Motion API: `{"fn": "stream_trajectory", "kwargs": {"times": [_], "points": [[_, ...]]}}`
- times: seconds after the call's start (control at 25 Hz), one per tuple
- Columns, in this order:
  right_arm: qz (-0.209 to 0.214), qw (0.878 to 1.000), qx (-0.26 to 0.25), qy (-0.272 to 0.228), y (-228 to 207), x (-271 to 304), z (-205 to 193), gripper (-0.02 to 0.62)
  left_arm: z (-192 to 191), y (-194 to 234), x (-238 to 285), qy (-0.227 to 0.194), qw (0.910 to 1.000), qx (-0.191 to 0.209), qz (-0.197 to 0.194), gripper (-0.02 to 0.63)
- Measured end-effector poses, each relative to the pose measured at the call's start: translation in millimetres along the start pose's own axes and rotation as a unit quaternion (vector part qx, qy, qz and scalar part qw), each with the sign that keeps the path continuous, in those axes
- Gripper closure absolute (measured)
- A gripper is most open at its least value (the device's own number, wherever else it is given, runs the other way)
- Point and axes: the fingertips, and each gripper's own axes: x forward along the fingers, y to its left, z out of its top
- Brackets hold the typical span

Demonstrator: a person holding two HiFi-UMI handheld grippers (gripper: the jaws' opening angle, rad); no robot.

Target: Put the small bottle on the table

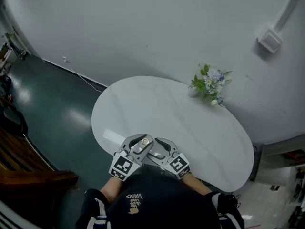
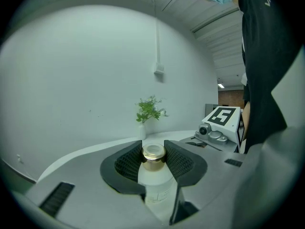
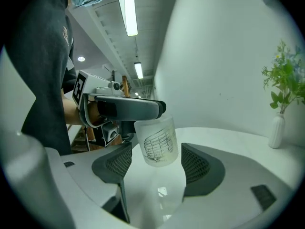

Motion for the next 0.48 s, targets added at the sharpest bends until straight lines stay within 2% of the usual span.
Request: {"fn": "stream_trajectory", "kwargs": {"times": [0.48], "points": [[-0.046,0.998,0.033,0.022,-23,-5,-14,0.313,-20,43,22,0.012,0.9999,-0.005,0.007,0.448]]}}
